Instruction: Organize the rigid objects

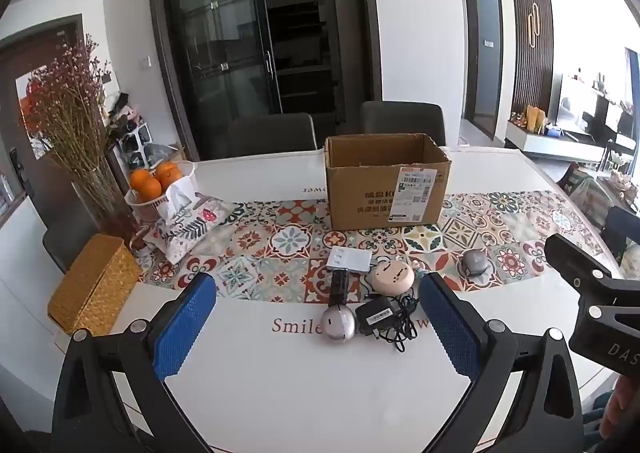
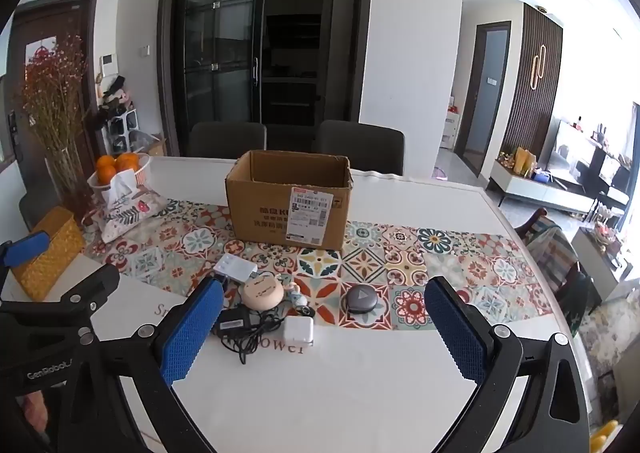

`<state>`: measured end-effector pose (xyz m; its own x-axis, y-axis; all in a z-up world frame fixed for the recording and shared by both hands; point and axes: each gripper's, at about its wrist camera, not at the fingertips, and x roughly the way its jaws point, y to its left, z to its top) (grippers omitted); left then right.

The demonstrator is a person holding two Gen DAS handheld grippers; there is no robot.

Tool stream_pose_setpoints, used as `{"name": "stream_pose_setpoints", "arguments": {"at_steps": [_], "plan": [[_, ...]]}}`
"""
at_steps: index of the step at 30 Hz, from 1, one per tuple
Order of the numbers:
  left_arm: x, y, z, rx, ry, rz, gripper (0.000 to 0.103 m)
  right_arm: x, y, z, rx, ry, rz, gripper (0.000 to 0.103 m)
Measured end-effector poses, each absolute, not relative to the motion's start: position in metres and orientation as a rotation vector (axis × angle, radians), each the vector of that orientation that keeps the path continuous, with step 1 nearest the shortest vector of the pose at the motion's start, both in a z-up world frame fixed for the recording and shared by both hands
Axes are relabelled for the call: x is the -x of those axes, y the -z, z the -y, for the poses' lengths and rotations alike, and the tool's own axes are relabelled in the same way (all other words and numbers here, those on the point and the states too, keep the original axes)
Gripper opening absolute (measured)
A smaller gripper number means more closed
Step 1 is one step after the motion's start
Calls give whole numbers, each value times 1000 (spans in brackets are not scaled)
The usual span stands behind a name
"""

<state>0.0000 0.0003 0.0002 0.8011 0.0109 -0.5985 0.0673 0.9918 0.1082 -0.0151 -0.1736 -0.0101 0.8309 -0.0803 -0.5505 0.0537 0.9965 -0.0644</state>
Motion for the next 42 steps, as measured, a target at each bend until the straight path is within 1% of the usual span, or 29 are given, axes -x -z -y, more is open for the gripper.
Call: {"name": "stream_pose_setpoints", "arguments": {"at_steps": [9,13,42], "plan": [[2,-3,10,-129,25,-624,103,14,9,175,46,75,-588,101],[4,-4,-2,-104,37,-620,103,15,8,176,46,72,-590,101],[4,-6,-1,-108,21,-610,103,13,9,172,43,58,-593,101]]}}
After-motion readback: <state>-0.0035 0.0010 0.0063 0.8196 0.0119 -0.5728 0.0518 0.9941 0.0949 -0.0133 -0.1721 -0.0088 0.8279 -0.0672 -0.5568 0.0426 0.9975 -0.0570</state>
